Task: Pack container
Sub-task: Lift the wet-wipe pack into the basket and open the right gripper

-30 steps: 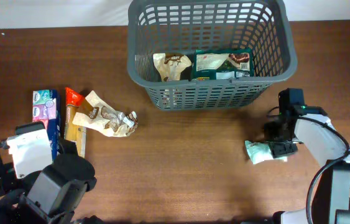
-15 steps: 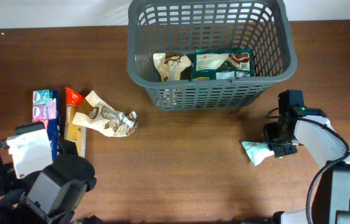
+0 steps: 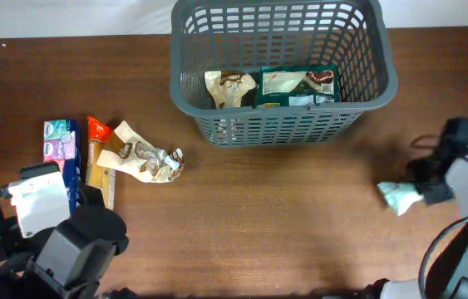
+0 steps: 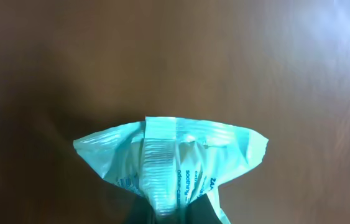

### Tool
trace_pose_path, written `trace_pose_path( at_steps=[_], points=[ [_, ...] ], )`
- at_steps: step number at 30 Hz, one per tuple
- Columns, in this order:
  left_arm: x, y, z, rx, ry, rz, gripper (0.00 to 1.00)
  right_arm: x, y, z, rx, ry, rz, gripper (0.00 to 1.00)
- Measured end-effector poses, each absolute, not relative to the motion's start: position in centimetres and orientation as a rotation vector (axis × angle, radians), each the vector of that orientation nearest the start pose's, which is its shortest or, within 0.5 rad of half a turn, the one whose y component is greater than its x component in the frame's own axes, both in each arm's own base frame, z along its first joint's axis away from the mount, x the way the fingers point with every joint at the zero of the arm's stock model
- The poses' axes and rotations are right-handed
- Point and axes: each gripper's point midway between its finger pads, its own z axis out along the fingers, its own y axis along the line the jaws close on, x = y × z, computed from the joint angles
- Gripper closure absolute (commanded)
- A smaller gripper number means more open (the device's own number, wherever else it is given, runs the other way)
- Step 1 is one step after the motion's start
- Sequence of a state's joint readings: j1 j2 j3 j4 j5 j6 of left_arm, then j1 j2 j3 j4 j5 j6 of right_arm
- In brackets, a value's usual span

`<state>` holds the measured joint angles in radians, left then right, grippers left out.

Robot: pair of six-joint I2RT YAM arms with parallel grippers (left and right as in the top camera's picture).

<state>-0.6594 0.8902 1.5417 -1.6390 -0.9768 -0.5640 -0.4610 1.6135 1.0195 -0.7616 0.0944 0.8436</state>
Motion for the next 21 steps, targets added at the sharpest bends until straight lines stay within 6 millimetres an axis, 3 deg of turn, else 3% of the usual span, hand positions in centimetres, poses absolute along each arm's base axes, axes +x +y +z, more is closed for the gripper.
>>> trace_pose_path(
  at_steps=[2,5,7,8,10,11,12,13,15,16,18,21],
  points=[
    [17.2,4.7,37.3,-0.235,2.087,0.542,0.01,32.2,-17.2,9.3,1.502,2.338,-0.004,0.96],
    [17.2,4.7,37.3,-0.235,2.086,0.541,0.01,36.2,-17.7,15.0,1.244,2.328,0.077,0.97],
    [17.2,4.7,37.3,-0.235,2.087,0.541,0.01,39.5,-17.8,21.0,1.047,2.245,0.146,0.97],
    [17.2,4.7,37.3,-0.235,2.086,0.540,0.01,41.2,-17.6,24.9,0.932,2.184,0.186,0.97],
    [17.2,4.7,37.3,-0.234,2.086,0.541,0.01,42.8,-17.0,31.0,0.774,2.088,0.233,0.96],
    [17.2,4.7,37.3,-0.235,2.086,0.541,0.01,43.2,-16.6,32.9,0.727,2.054,0.251,0.97],
    [17.2,4.7,37.3,-0.235,2.086,0.541,0.01,43.8,-15.6,37.6,0.606,1.972,0.290,0.96],
    [17.2,4.7,37.3,-0.235,2.087,0.541,0.01,43.9,-15.0,39.7,0.548,1.935,0.317,0.96],
    [17.2,4.7,37.3,-0.235,2.086,0.541,0.01,43.9,-13.3,43.1,0.441,1.878,0.368,0.96],
    [17.2,4.7,37.3,-0.235,2.086,0.541,0.01,44.0,-11.5,44.6,0.368,1.858,0.413,0.96],
    [17.2,4.7,37.4,-0.238,2.083,0.536,0.01,44.1,-8.6,45.2,0.287,1.864,0.478,0.96],
    [17.5,4.5,37.6,-0.248,2.072,0.520,0.01,44.8,-1.3,44.0,0.118,1.938,0.616,0.96]
  ],
)
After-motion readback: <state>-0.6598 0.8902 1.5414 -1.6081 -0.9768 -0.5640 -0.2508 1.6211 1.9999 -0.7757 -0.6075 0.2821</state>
